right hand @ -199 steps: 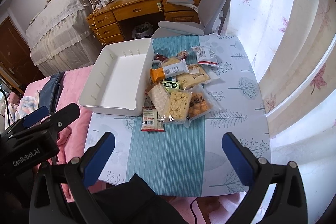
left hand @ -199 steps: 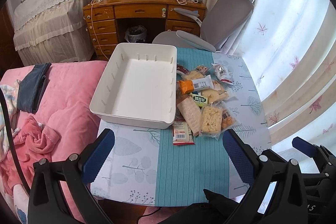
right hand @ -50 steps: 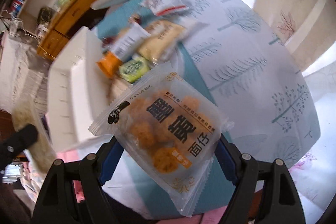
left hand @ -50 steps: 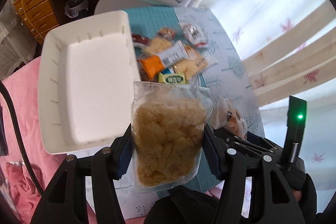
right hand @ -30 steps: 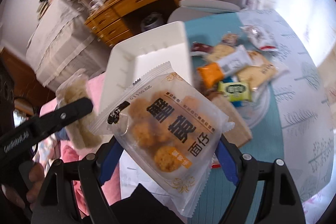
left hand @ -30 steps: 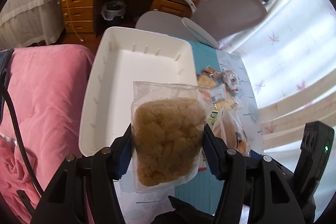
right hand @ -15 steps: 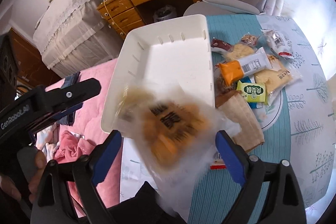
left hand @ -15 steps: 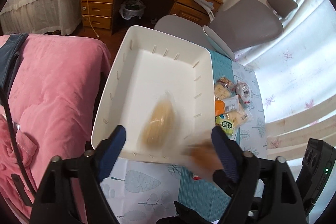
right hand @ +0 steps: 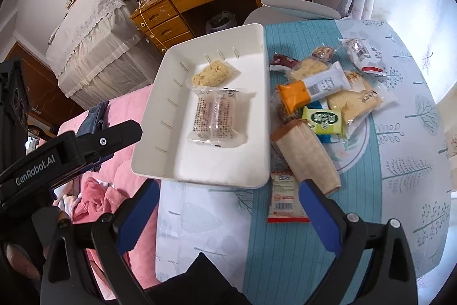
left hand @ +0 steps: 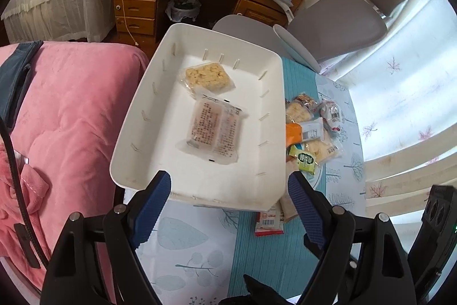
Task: Organize snacks
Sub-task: 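Withdraw both grippers from the tray and move back to the snack pile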
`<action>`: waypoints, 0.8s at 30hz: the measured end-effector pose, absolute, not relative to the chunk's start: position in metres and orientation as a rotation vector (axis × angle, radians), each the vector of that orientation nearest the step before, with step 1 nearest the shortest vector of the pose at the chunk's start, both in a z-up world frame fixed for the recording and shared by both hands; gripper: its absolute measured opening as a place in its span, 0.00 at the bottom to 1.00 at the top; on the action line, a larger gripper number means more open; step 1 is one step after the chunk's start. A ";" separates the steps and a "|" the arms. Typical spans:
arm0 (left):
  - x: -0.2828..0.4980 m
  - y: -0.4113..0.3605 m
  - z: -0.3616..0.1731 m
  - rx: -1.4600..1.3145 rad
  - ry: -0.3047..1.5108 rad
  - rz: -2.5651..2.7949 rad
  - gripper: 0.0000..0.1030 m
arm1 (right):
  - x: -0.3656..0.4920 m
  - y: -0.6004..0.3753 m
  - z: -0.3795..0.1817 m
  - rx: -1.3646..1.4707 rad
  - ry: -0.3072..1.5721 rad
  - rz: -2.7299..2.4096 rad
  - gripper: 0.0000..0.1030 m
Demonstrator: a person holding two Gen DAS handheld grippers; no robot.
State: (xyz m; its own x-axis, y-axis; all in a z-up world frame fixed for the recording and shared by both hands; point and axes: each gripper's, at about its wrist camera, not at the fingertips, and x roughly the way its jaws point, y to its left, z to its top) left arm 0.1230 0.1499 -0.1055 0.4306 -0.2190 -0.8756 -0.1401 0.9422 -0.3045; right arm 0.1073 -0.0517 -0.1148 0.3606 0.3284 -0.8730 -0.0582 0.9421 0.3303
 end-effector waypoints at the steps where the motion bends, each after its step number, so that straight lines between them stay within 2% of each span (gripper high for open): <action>1: 0.122 0.145 -0.104 -0.350 1.131 -0.051 0.81 | 0.107 -0.054 -0.114 0.261 1.179 0.254 0.96; 21: 0.076 0.029 -0.100 -0.429 1.121 0.135 0.81 | 0.101 -0.181 -0.095 0.108 1.133 0.346 0.96; 24: 0.069 0.011 -0.104 -0.447 1.118 0.159 0.83 | 0.099 -0.200 -0.094 0.068 1.112 0.356 0.96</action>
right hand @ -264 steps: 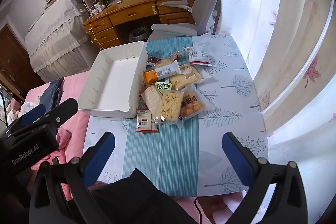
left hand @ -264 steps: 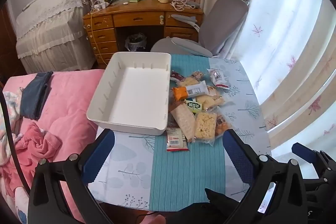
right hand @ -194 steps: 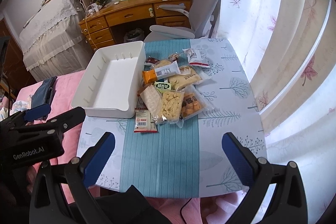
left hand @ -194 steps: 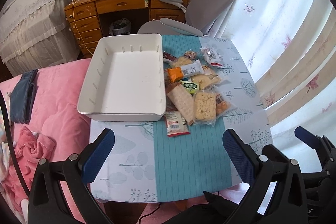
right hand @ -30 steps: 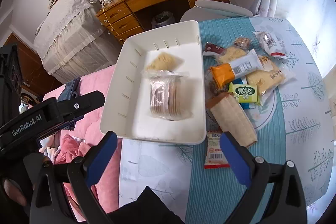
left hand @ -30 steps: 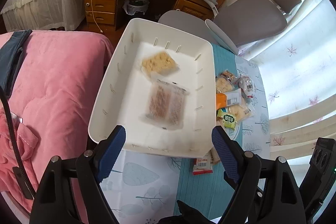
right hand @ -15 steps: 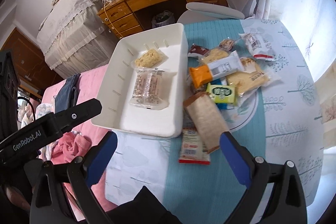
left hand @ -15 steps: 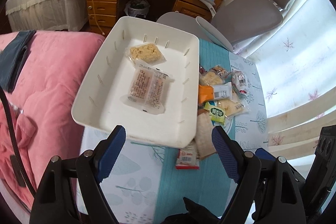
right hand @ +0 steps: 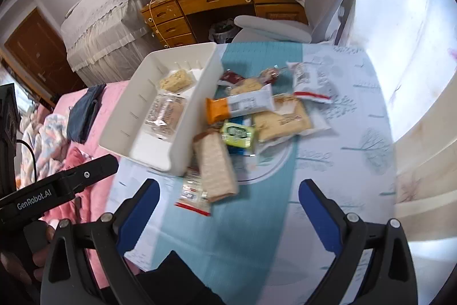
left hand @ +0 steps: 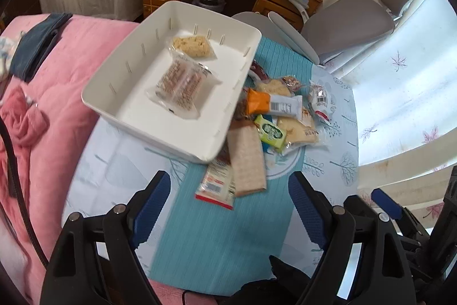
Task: Organize snacks
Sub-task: 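Withdraw both grippers from the tray and move back to the snack pile, then grasp the brown paper bag with the left gripper while the right grasps the clear bread bag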
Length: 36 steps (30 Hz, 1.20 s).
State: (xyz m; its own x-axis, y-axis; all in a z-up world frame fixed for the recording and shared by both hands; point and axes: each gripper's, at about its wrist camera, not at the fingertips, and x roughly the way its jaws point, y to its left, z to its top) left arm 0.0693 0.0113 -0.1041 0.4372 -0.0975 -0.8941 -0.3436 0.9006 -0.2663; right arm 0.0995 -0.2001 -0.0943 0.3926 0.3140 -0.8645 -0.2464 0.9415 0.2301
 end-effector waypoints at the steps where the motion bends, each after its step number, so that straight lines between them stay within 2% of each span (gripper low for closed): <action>1: 0.067 0.005 -0.106 -0.450 1.117 0.166 0.86 | 0.099 -0.204 -0.094 0.057 1.106 0.360 0.96; 8: 0.061 -0.024 -0.125 -0.472 1.155 0.227 0.86 | 0.099 -0.246 -0.094 -0.064 1.034 0.369 0.96; 16: 0.068 -0.044 -0.143 -0.442 1.214 0.254 0.89 | 0.112 -0.270 -0.108 -0.058 1.034 0.377 0.96; 27: 0.114 -0.063 -0.190 -0.418 1.303 0.294 0.89 | 0.163 -0.287 -0.171 0.314 1.267 0.356 0.96; 36: 0.148 -0.065 -0.239 -0.398 1.375 0.365 0.89 | 0.209 -0.285 -0.239 0.541 1.375 0.299 0.94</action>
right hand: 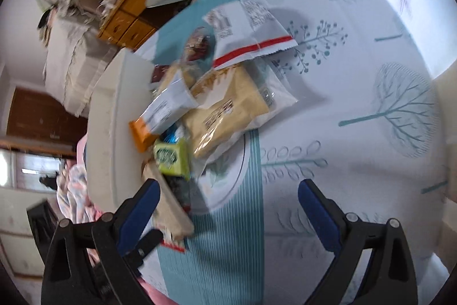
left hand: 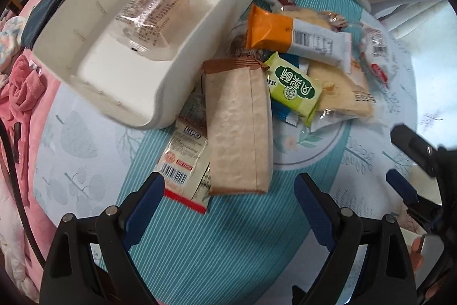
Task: Organize snacks
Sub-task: 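Grasp the brown paper bag with the left gripper while the right grasps the clear bread bag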
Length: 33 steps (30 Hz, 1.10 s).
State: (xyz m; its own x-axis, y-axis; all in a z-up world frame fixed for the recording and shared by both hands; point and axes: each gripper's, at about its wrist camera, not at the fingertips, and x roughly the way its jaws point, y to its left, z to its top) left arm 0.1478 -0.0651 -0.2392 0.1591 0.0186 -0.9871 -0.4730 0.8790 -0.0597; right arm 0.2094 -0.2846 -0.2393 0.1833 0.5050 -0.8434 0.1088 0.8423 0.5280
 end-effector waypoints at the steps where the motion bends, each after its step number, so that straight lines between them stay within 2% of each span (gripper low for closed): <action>1: 0.151 -0.065 -0.243 -0.398 1.379 0.372 0.89 | 0.213 -0.284 -0.243 0.546 1.382 0.294 0.93; 9: 0.168 -0.055 -0.267 -0.443 1.384 0.420 0.89 | 0.239 -0.270 -0.275 0.501 1.428 0.263 0.86; 15: 0.181 -0.049 -0.280 -0.441 1.399 0.423 0.86 | 0.251 -0.263 -0.278 0.456 1.380 0.275 0.80; 20: 0.184 -0.044 -0.290 -0.448 1.421 0.422 0.74 | 0.260 -0.252 -0.275 0.368 1.338 0.294 0.76; 22: 0.183 -0.043 -0.291 -0.442 1.422 0.423 0.73 | 0.265 -0.246 -0.273 0.335 1.326 0.297 0.76; 24: 0.187 -0.045 -0.291 -0.440 1.413 0.409 0.65 | 0.267 -0.243 -0.273 0.313 1.314 0.297 0.75; 29: 0.196 -0.050 -0.293 -0.426 1.422 0.397 0.53 | 0.272 -0.239 -0.272 0.266 1.301 0.281 0.65; 32: 0.202 -0.051 -0.295 -0.423 1.428 0.393 0.52 | 0.270 -0.245 -0.273 0.284 1.311 0.283 0.53; 33: 0.203 -0.051 -0.295 -0.424 1.430 0.391 0.52 | 0.269 -0.247 -0.273 0.299 1.315 0.290 0.46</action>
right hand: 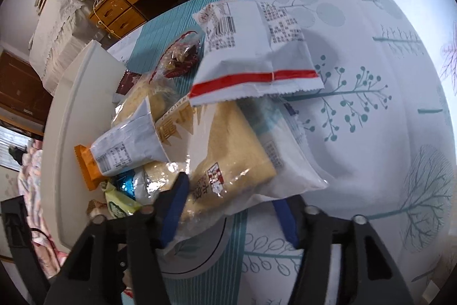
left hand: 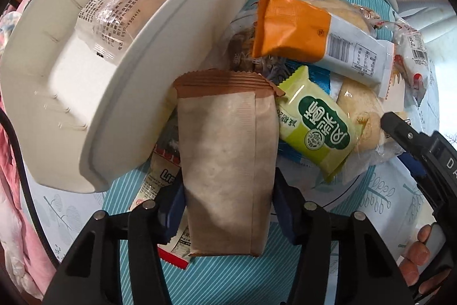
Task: Organize snacks
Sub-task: 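Grasp the brown paper bag with the left gripper while the right grasps the clear bread bag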
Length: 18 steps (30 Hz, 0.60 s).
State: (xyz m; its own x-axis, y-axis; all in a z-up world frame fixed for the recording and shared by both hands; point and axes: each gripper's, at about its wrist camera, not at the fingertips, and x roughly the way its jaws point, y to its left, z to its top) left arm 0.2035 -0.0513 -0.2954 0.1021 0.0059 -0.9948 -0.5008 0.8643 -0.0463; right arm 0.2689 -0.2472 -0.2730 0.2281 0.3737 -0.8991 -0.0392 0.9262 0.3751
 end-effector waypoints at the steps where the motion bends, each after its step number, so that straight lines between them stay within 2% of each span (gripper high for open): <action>1: 0.204 -0.051 -0.296 -0.423 1.433 0.388 0.52 | 0.269 -0.250 -0.272 0.316 1.320 0.295 0.40; 7: 0.211 -0.046 -0.303 -0.411 1.491 0.377 0.52 | 0.260 -0.256 -0.265 0.333 1.332 0.308 0.25; 18: 0.195 -0.055 -0.294 -0.443 1.556 0.330 0.52 | 0.236 -0.277 -0.252 0.472 1.388 0.274 0.12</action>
